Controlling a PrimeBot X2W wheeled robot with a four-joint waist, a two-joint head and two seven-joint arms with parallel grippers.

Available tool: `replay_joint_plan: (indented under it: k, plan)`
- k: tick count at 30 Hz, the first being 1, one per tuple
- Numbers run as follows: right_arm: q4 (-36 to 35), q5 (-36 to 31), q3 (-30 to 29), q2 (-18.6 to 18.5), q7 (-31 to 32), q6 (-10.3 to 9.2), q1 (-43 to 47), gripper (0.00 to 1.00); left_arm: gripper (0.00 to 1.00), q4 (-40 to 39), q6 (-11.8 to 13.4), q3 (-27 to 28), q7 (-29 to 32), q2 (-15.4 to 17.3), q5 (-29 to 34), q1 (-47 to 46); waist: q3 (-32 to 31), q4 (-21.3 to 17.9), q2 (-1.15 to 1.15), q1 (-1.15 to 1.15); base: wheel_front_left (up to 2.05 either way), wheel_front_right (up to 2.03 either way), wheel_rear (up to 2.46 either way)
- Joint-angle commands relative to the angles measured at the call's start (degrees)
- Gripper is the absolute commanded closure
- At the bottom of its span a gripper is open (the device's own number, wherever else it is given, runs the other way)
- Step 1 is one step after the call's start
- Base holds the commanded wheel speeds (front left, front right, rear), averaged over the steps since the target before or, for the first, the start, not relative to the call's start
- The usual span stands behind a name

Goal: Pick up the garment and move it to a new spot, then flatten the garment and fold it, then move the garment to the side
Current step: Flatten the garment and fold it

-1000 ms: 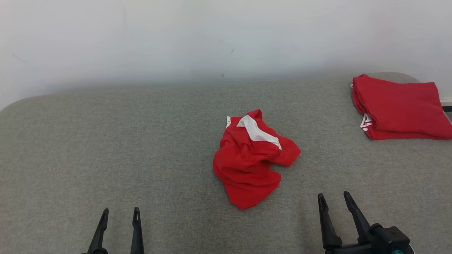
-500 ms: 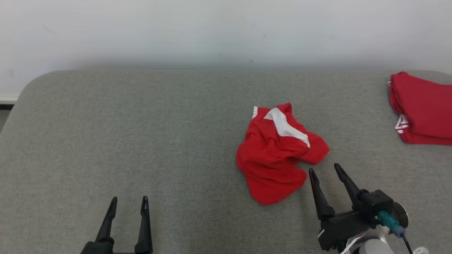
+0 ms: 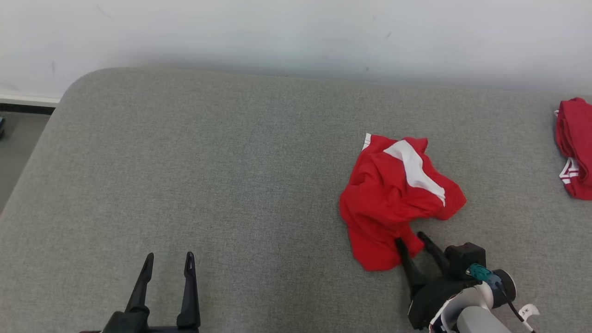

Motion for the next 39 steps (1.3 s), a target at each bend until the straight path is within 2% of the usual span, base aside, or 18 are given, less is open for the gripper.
replay_joint_plan:
  k: [1, 5, 11, 12, 17, 22, 30, 31, 32, 33, 39]
  plan:
    - [0.5, 0.8, 0.6, 0.1, 0.0, -0.16, -0.6, 1.0, 0.0, 0.2, 0.0, 0.3, -0.2, -0.1, -0.9, 0.2, -0.3, -0.3, -0.01, -0.01, 0.0, 0.0, 0.0]
    - [-1.5, 2.4, 0.6, -0.5, 0.0, -0.16, -0.6, 1.0, 0.0, 0.2, -0.2, 0.8, -0.2, -0.1, -0.8, 0.9, -1.0, -1.4, -0.01, -0.01, 0.0, 0.0, 0.0]
    - [-9.8, 3.0, -3.1, -1.1, 0.0, -0.16, 3.9, 1.0, 0.0, 0.1, -0.4, 1.7, -0.2, -0.1, -0.7, 1.5, -1.8, -4.0, -0.01, -0.01, 0.0, 0.0, 0.0]
    - [-14.1, 2.8, -5.7, -1.2, 0.0, -0.16, 6.8, 1.0, 0.0, 0.2, -0.6, 2.0, -0.2, -0.1, -0.7, 1.9, -1.9, -5.3, -0.01, -0.01, 0.0, 0.0, 0.0]
    - [-23.4, 3.0, -12.0, -0.3, 0.0, -0.16, 15.6, 1.0, 0.0, 0.1, -0.8, 1.9, -0.2, -0.1, -0.7, 1.7, -1.8, -8.6, -0.01, -0.01, 0.0, 0.0, 0.0]
    - [-27.0, 3.2, -14.7, 0.6, 0.0, -0.16, 21.2, 1.0, 0.0, 0.1, -0.8, 1.5, -0.2, -0.1, -0.6, 0.6, -1.4, -10.6, -0.01, -0.01, 0.0, 0.0, 0.0]
    - [-27.2, 2.3, -17.9, 2.1, 0.0, -0.16, 24.9, 1.0, 0.0, 0.9, -1.3, 1.0, -0.2, -0.1, -0.4, 0.1, -1.6, -11.8, -0.01, -0.01, 0.0, 0.0, 0.0]
    - [-27.1, 1.7, -18.4, 2.1, 0.0, -0.16, 24.8, 0.87, 0.0, 1.0, -1.4, 0.9, -0.2, -0.1, -0.4, 0.2, -1.6, -11.8, -0.01, -0.01, 0.0, 0.0, 0.0]
    - [-27.5, 1.3, -18.9, 2.1, 0.0, -0.16, 24.5, 0.24, 0.0, 1.1, -1.3, 0.7, -0.2, -0.1, -0.4, 0.2, -1.8, -11.6, -0.01, -0.01, 0.0, 0.0, 0.0]
    - [-27.8, 0.9, -19.2, 2.3, 0.0, -0.16, 24.3, 0.0, 0.0, 1.1, -1.4, 0.7, -0.2, -0.1, -0.5, 0.3, -1.9, -11.6, -0.01, -0.01, 0.0, 0.0, 0.0]
    - [-32.8, -1.6, -21.9, 3.9, 0.0, -0.16, 23.7, 0.0, 0.0, 1.5, -1.6, 0.8, -0.2, -0.1, -0.3, 0.2, -2.6, -12.0, -0.01, -0.01, 0.0, 0.0, 0.0]
